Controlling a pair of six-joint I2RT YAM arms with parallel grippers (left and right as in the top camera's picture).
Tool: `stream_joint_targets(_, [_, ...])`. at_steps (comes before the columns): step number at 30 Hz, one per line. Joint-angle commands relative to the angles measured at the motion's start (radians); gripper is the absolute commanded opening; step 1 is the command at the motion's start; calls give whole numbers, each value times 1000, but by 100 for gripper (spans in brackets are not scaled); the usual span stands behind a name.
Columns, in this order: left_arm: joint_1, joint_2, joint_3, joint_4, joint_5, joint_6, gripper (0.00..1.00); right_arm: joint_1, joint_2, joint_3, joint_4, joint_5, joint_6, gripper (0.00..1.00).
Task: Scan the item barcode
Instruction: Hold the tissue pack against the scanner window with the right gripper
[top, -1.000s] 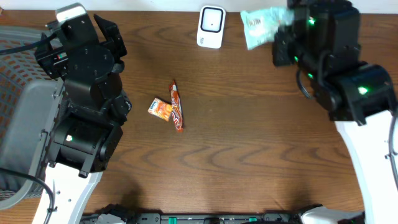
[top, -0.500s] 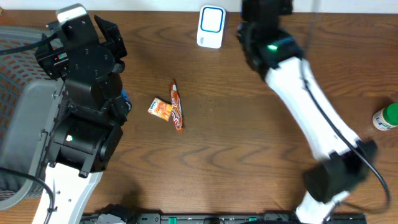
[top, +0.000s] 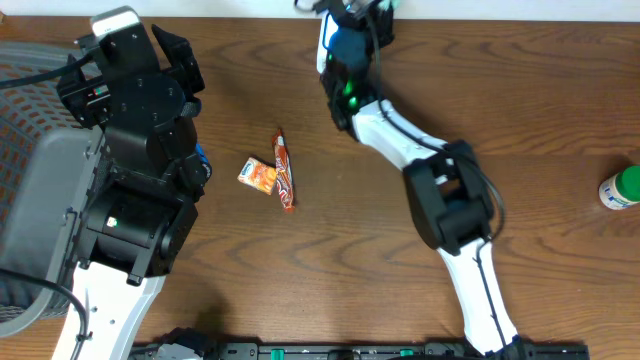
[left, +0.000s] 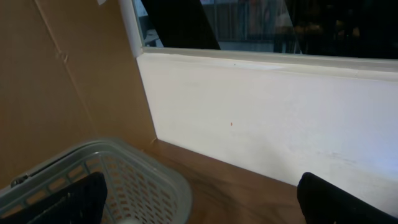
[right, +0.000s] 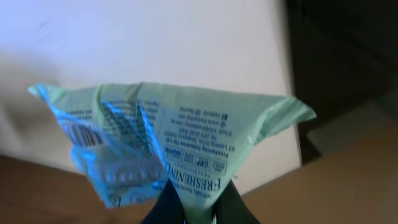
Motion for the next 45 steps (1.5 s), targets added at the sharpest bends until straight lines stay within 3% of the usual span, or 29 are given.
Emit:
stream_joint_targets(1, [2, 6, -6, 1, -3, -2, 98, 23, 68, 11, 26, -63, -175, 2])
stream_joint_targets(23, [2, 158, -6, 26, -4, -2, 98, 37, 100, 11, -75, -174, -243, 1])
stream_joint_targets(29, [3, 158, -6, 28, -4, -2, 98, 64, 100, 9, -246, -165, -223, 2])
stream_joint_targets(37, [3, 158, -6, 28, -4, -2, 98, 103, 100, 9, -603, -204, -108, 1])
stream_joint_targets(45, [3, 158, -6, 28, -4, -2, 98, 111, 98, 9, -716, -204, -34, 1])
